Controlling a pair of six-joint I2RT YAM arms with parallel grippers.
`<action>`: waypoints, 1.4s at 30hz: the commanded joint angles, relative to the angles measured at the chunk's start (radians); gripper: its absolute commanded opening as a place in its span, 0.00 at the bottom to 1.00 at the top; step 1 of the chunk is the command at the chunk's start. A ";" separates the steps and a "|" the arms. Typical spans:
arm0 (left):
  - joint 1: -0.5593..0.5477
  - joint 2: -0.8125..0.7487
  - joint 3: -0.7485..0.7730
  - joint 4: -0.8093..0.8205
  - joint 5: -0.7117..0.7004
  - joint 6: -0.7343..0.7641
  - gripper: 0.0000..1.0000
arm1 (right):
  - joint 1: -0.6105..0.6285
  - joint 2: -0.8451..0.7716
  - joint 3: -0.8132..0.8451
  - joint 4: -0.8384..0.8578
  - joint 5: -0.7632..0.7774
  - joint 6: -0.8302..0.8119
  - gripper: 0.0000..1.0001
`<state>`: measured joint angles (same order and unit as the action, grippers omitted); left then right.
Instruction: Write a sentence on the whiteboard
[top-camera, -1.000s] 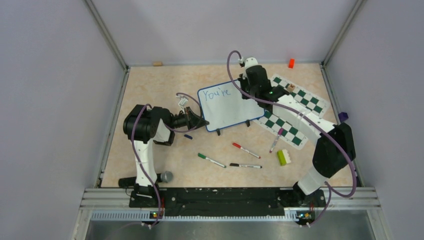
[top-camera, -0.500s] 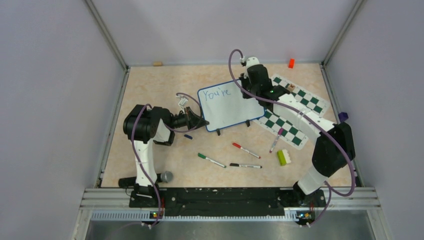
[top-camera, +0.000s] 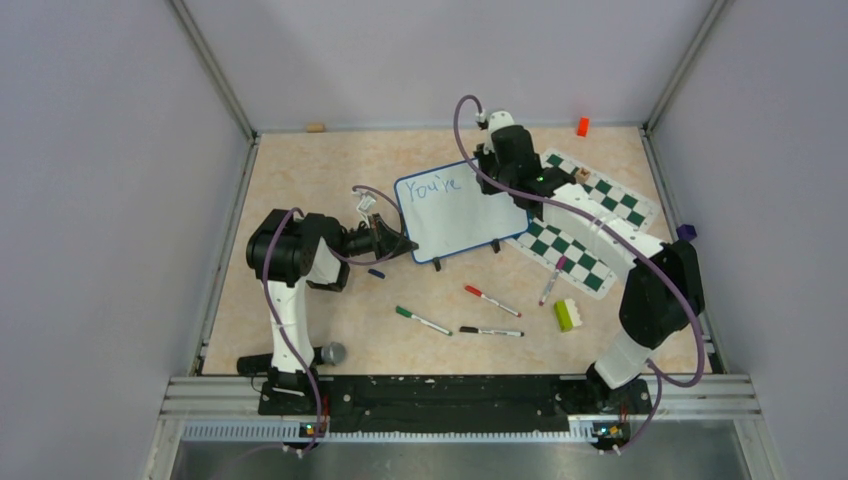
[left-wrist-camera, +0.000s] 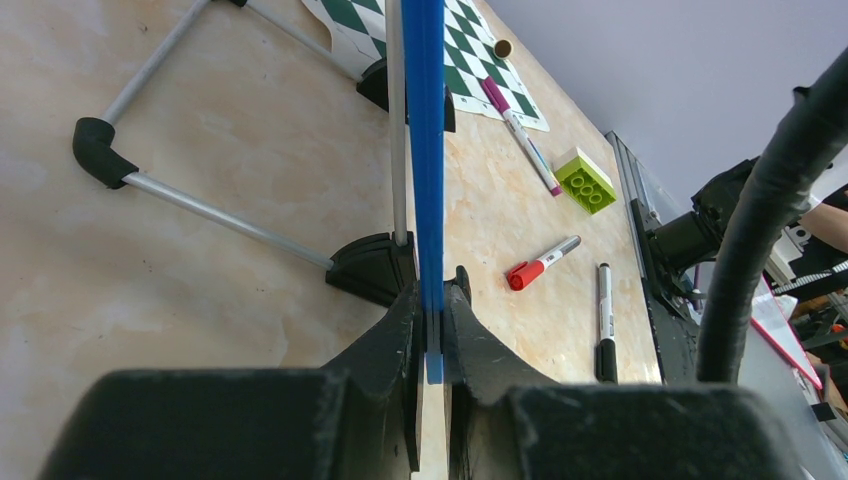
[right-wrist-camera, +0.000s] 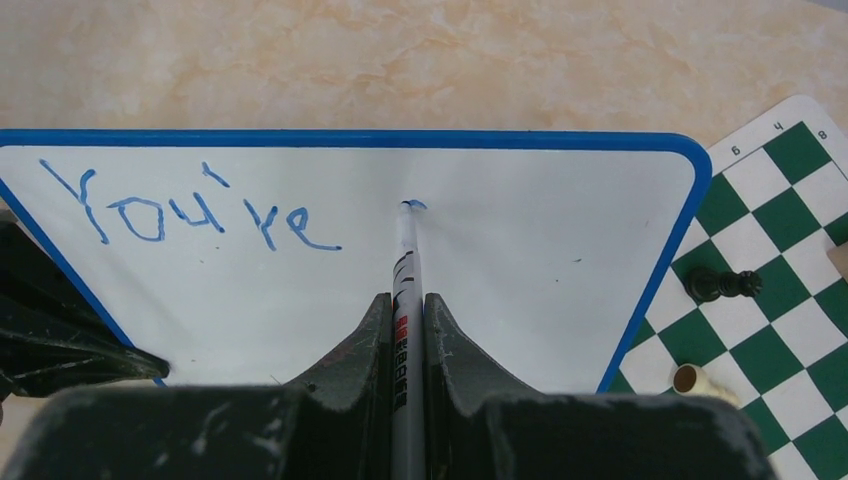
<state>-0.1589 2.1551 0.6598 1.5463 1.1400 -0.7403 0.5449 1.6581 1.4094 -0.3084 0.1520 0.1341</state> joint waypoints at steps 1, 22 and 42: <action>-0.005 -0.031 -0.010 0.074 0.064 0.016 0.05 | -0.006 0.012 0.042 -0.008 -0.055 -0.008 0.00; -0.005 -0.032 -0.010 0.074 0.064 0.018 0.05 | -0.007 0.010 0.069 -0.083 0.040 -0.007 0.00; -0.005 -0.032 -0.010 0.074 0.064 0.018 0.05 | -0.046 -0.054 0.033 -0.034 0.034 0.010 0.00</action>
<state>-0.1589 2.1551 0.6598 1.5478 1.1419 -0.7391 0.5140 1.6444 1.4281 -0.3820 0.1894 0.1326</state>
